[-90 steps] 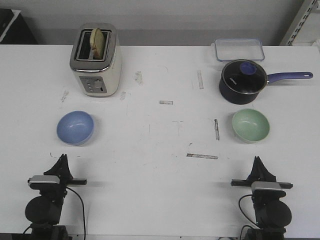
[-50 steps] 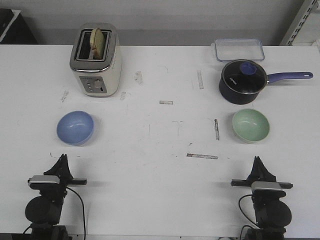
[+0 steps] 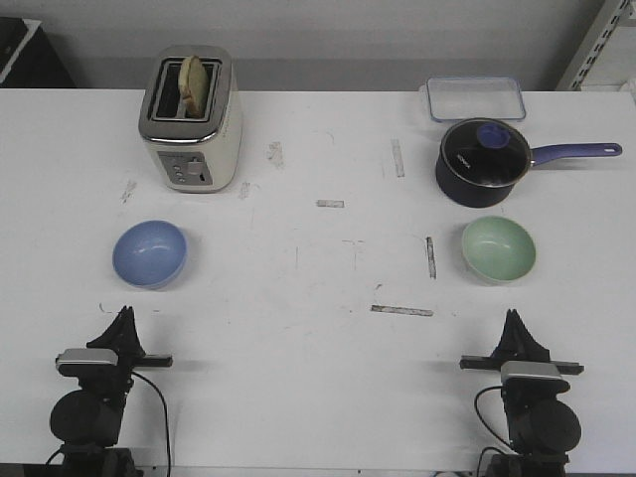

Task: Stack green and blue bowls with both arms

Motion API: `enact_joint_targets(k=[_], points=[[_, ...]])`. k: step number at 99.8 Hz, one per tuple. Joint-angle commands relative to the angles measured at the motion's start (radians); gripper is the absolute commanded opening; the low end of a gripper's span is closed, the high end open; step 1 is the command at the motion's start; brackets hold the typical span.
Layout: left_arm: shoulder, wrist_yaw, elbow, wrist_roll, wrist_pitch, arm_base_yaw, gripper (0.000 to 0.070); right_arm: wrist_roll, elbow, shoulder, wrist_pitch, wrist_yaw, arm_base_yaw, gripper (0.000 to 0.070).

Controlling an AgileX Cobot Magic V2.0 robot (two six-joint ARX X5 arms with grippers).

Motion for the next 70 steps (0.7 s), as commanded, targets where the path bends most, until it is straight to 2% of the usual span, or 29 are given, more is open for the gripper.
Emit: enact_joint_targets(k=[1, 18, 30, 38, 52, 70], points=[[-0.002, 0.000, -0.022, -0.002, 0.016, 0.001, 0.0002, 0.006, -0.003, -0.001, 0.023, 0.000, 0.000, 0.0009], [-0.002, 0.000, -0.022, -0.002, 0.016, 0.001, 0.0002, 0.009, -0.003, -0.001, 0.058, 0.003, 0.000, 0.0009], [-0.002, 0.000, -0.022, -0.002, 0.016, 0.001, 0.0002, 0.005, 0.015, 0.000, 0.168, 0.005, 0.000, 0.0009], [-0.002, 0.000, -0.022, -0.002, 0.016, 0.001, 0.0002, -0.006, 0.086, 0.008, 0.185, 0.044, 0.000, 0.0009], [-0.002, 0.000, -0.022, -0.002, 0.016, 0.001, 0.0002, -0.013, 0.312, 0.125, 0.093, 0.105, 0.000, 0.0009], [-0.002, 0.000, -0.022, -0.002, 0.016, 0.001, 0.0002, -0.013, 0.697, 0.436, -0.134, 0.097, 0.000, 0.0009]])
